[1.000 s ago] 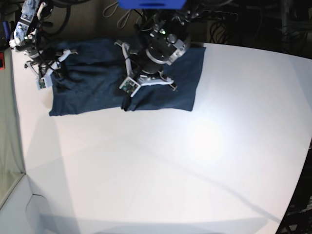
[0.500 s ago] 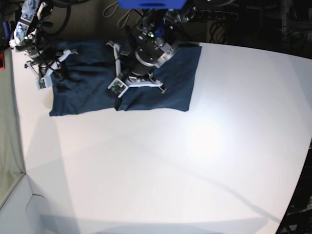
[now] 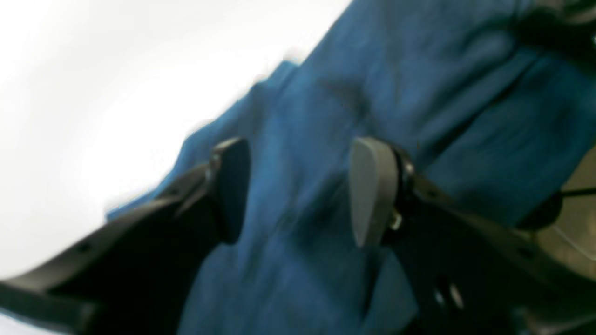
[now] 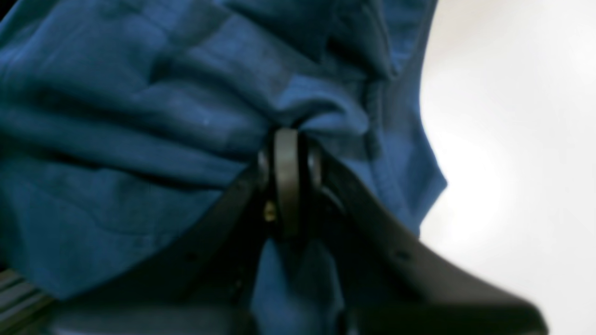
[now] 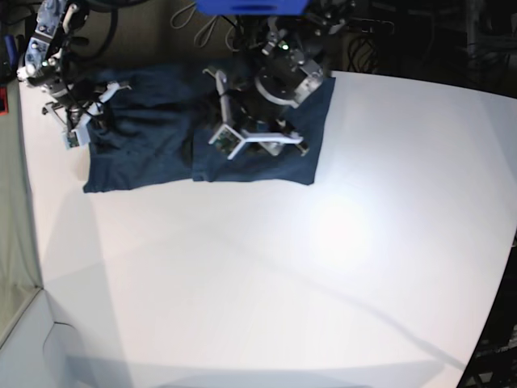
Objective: Layout the t-shirt on the table in an organized manner, then fold the t-shirt properly
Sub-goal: 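Release the folded end with the left gripper and lift it away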
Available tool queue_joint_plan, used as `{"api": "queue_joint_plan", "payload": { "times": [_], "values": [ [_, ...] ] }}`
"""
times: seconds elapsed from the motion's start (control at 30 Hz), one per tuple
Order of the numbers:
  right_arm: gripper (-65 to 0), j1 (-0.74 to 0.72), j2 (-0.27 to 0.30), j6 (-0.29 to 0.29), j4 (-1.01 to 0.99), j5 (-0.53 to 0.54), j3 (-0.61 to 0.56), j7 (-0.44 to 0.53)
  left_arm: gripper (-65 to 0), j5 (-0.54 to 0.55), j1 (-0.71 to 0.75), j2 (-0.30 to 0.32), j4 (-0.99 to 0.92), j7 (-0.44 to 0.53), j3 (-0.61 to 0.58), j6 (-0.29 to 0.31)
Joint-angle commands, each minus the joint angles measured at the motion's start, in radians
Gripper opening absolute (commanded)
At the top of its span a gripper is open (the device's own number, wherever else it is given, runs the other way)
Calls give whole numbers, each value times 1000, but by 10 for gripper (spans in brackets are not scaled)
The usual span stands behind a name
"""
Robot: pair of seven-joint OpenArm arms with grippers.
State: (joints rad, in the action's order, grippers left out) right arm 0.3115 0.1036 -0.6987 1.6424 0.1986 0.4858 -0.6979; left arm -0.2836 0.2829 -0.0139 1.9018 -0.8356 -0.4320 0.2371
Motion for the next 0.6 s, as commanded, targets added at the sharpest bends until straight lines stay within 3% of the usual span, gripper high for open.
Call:
{"api": "queue_joint_plan", "payload": {
  "times": [0.0, 0.2, 0.43, 0.57],
  "values": [
    [-581, 1, 9, 1, 8, -9, 4, -22, -316, -7, 0, 16, 26, 17, 37, -6],
    [-407, -19, 9, 1, 17, -9, 7, -22, -316, -7, -1, 47, -127, 25, 207, -5],
    [-317, -7, 9, 1, 166, -8, 18, -29, -316, -6, -58, 39, -242, 31, 249, -5],
    [-271, -33, 8, 1, 219, 0, 75, -110, -316, -6, -86, 38, -256, 31, 249, -5]
  ]
}}
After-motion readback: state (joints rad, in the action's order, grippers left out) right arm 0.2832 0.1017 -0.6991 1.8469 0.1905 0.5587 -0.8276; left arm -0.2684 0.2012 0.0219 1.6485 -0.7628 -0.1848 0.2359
